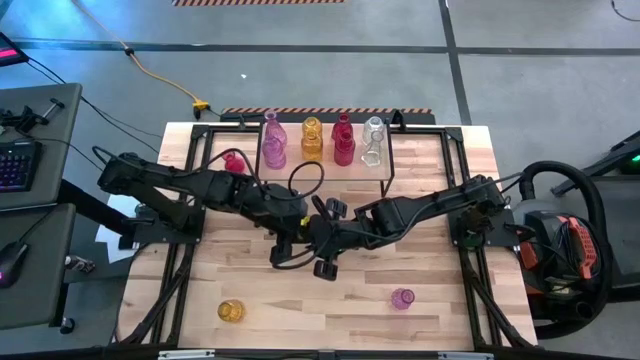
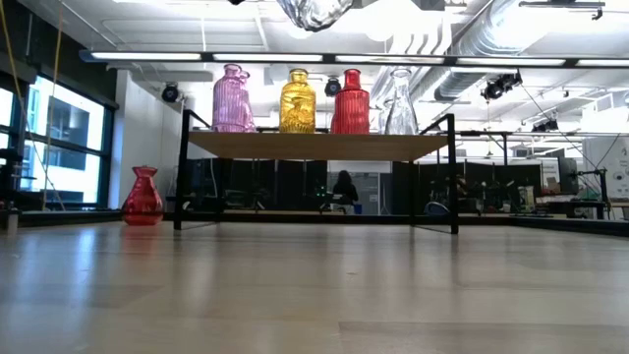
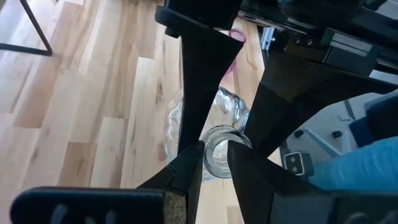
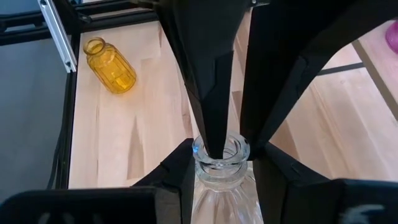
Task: Sort vases onto shelf
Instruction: Put the transparent vase on the shelf aligned with the other transparent vases
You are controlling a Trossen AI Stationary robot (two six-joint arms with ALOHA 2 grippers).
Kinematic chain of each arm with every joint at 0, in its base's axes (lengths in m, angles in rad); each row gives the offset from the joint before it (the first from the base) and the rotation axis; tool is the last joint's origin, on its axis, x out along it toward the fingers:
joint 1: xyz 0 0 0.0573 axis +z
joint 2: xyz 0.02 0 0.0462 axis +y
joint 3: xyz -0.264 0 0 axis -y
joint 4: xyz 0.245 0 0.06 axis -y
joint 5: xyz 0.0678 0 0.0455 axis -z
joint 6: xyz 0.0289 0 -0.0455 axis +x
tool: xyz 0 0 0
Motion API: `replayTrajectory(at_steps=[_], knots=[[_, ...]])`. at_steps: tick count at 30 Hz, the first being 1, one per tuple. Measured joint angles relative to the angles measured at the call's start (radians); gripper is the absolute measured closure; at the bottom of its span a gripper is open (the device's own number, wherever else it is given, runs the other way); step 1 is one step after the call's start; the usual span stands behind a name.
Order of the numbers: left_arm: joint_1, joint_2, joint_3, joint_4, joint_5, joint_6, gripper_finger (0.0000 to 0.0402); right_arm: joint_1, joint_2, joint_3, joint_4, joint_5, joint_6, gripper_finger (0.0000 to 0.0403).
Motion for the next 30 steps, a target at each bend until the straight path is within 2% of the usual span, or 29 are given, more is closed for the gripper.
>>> replayTrajectory(at_steps=[16,23,25,30], knots=[[0.001,-0.028,0.0,0.014,0.016,-0.011,0.0319,0.0,-0.026,0.0,0.012,0.003,0.012,0.0306],[0.002,0.008,0.002,0.012,0.021,-0.061,0.0332,0.001,-0.026,-0.004,-0.013,-0.009,0.016,0.0305],[0.017,0.017,0.003,0.01,0.049,-0.079,0.0332,0.001,-0.026,-0.004,-0.022,-0.007,0.017,0.0305],[0.07,0.02,0.003,0.027,0.211,-0.099,0.0315,0.001,-0.026,-0.004,-0.028,0.0,0.045,0.0305]])
